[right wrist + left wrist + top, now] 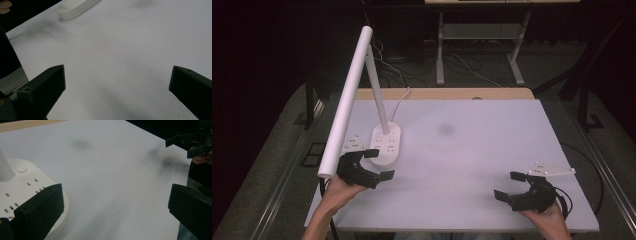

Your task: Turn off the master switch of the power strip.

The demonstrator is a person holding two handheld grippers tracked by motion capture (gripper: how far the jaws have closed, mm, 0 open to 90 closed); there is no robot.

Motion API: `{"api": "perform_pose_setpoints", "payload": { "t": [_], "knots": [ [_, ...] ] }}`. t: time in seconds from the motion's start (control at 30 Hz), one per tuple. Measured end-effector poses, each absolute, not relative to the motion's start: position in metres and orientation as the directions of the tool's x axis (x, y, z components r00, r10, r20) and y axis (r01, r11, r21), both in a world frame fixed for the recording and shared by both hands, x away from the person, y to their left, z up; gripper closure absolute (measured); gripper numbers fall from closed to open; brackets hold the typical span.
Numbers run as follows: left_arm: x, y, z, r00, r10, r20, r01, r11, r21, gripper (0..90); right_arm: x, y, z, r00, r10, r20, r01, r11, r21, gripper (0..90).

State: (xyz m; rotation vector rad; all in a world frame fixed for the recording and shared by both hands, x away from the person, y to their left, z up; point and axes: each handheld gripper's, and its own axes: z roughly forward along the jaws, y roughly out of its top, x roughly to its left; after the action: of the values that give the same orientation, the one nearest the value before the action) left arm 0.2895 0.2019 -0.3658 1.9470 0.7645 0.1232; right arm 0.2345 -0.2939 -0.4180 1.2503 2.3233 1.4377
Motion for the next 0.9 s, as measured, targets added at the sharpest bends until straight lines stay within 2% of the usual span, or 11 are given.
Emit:
{"api": "perform_pose_setpoints", "payload": {
  "t": [0.9],
  "knots": [
    [0.332,0.219,-0.351,0.761,0.614,-0.21,0.488,-0.328,0.809,0.0,0.233,-0.296,-0.418,-0.637,0.713,0.294,0.583,0.196,0.789,0.1]
  ]
}}
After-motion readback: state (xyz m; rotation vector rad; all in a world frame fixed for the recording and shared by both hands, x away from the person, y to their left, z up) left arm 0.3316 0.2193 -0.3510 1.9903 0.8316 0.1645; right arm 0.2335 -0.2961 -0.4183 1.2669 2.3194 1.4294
